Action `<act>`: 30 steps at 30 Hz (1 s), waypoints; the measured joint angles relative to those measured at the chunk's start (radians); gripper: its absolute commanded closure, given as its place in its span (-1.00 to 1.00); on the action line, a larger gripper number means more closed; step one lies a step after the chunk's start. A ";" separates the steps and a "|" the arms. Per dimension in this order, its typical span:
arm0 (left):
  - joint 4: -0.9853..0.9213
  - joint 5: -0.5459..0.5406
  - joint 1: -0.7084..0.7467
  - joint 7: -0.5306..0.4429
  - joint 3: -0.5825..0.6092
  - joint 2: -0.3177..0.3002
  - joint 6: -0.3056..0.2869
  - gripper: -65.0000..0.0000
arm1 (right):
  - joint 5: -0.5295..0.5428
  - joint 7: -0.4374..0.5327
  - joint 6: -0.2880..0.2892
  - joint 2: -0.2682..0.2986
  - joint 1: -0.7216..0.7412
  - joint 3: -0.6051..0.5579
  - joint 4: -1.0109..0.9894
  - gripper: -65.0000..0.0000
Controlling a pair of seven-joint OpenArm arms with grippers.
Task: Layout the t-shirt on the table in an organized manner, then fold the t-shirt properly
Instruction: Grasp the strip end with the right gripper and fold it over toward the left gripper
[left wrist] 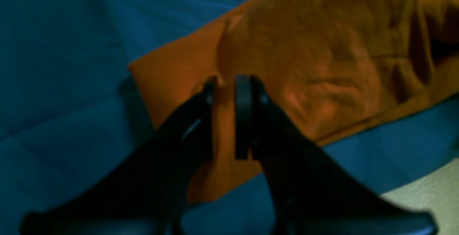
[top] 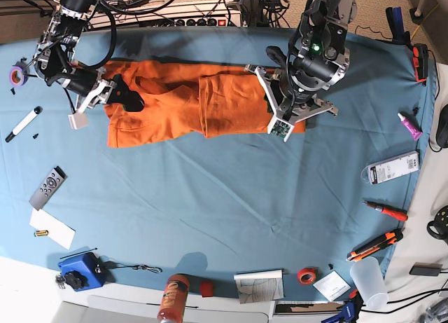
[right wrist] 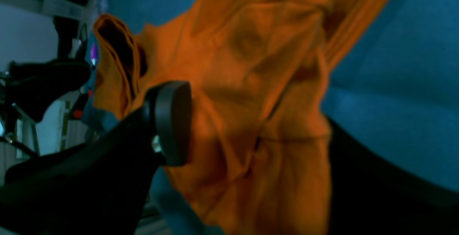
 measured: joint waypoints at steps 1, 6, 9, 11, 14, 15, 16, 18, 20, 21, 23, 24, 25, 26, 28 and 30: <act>0.000 0.000 0.000 0.000 0.000 0.000 0.000 0.78 | -0.010 0.008 0.001 -0.003 0.002 0.000 0.000 0.06; 0.000 0.000 0.000 0.000 0.000 0.000 0.000 0.78 | -0.124 0.012 -0.005 -0.005 0.030 0.000 0.000 0.96; 0.000 -0.001 0.000 0.005 0.000 0.000 0.000 0.78 | -0.180 0.038 0.000 -0.006 0.050 0.000 0.000 1.00; 0.000 0.000 0.000 0.010 0.000 0.000 0.000 0.78 | -0.259 0.067 0.000 -0.001 0.084 -0.001 0.000 1.00; 0.000 0.000 0.000 0.024 0.000 0.000 0.010 0.78 | -0.402 0.113 -0.002 0.040 0.138 -0.005 -0.001 1.00; 0.000 0.000 0.002 0.024 0.000 0.000 0.026 0.78 | -0.434 0.121 -0.003 0.064 0.154 -0.005 -0.001 1.00; 0.000 0.000 0.002 0.024 0.000 0.000 0.037 0.78 | -0.457 0.127 -0.005 0.087 0.172 -0.003 -0.001 1.00; 0.000 -0.002 0.002 0.027 0.000 0.000 0.054 0.78 | -0.498 0.130 -0.006 0.134 0.216 0.001 -0.002 1.00; 0.000 -0.002 0.002 0.043 0.000 0.002 0.056 0.78 | -0.546 0.138 -0.016 0.166 0.252 0.000 0.003 1.00; 0.000 -0.002 0.002 0.052 0.000 0.002 0.056 0.78 | -0.575 0.138 -0.029 0.177 0.262 -0.001 0.016 1.00; 0.000 -0.002 0.003 0.053 0.000 0.002 0.056 0.78 | -0.612 0.137 -0.049 0.191 0.259 -0.001 0.065 1.00; 0.000 -0.002 0.002 0.053 0.000 0.002 0.056 0.78 | -0.628 0.127 -0.049 0.195 0.254 -0.001 0.094 1.00; 0.000 -0.002 0.003 0.053 0.000 0.002 0.056 0.78 | -0.642 0.117 -0.052 0.194 0.248 0.000 0.129 1.00; 0.000 -0.002 0.003 0.054 0.000 0.003 0.056 0.78 | -0.642 0.115 -0.055 0.192 0.243 -0.002 0.163 1.00; 0.000 0.016 0.003 0.056 0.000 0.003 0.056 0.78 | -0.634 0.119 -0.070 0.188 0.222 -0.005 0.245 1.00; 0.000 0.068 0.005 0.082 0.000 0.002 0.087 0.78 | -0.629 0.118 -0.084 0.185 0.187 -0.006 0.320 1.00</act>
